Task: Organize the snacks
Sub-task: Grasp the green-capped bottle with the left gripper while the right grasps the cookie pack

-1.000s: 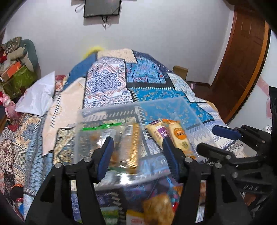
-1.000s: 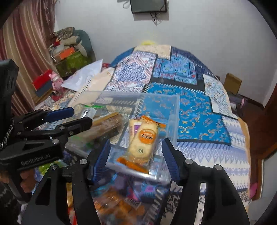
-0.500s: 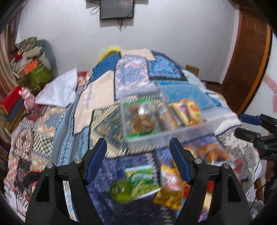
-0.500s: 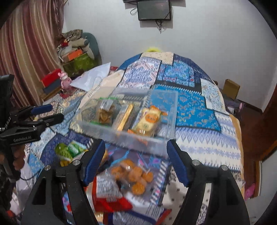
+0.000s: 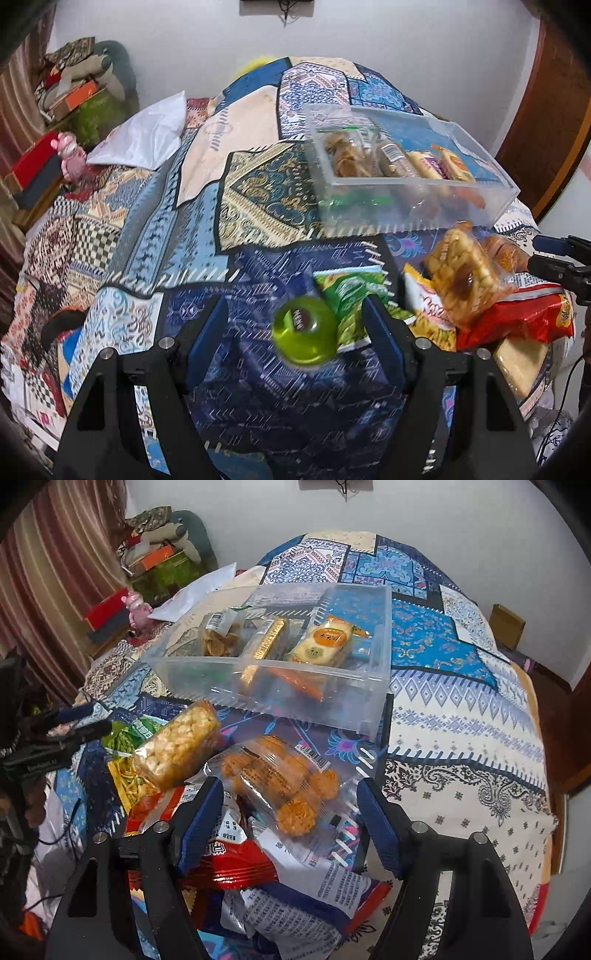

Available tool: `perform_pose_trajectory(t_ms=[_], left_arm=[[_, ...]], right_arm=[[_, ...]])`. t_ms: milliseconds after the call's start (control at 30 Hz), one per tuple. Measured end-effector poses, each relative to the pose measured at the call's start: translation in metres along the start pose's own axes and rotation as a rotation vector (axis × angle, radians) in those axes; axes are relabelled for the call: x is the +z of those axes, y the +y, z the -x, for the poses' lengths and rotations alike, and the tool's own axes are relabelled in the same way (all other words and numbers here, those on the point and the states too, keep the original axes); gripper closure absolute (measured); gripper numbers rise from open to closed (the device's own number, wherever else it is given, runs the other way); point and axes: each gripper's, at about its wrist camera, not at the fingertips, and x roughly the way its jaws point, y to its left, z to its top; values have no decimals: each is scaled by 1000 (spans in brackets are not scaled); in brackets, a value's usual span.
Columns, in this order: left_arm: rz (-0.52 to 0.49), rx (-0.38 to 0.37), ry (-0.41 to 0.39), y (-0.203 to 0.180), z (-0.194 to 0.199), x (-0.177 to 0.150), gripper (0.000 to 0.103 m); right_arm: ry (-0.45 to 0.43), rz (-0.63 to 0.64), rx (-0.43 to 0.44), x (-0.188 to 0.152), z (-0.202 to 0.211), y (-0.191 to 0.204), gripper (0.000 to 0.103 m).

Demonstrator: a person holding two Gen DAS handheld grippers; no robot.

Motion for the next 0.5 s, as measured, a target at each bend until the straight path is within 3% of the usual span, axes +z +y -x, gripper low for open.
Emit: perform_pose_trajectory(t_ms=[133, 367, 433, 500], left_arm=[[27, -24, 7, 8, -2, -6, 29], [4, -30, 38, 2, -22, -15, 32], [9, -39, 35, 2, -27, -14, 36], [10, -40, 38, 1, -31, -12, 49]], right_arm=[[27, 11, 38, 3, -10, 3, 27], [64, -3, 19, 9, -32, 0, 24], [68, -6, 18, 10, -35, -2, 24], [83, 7, 21, 10, -37, -1, 24]])
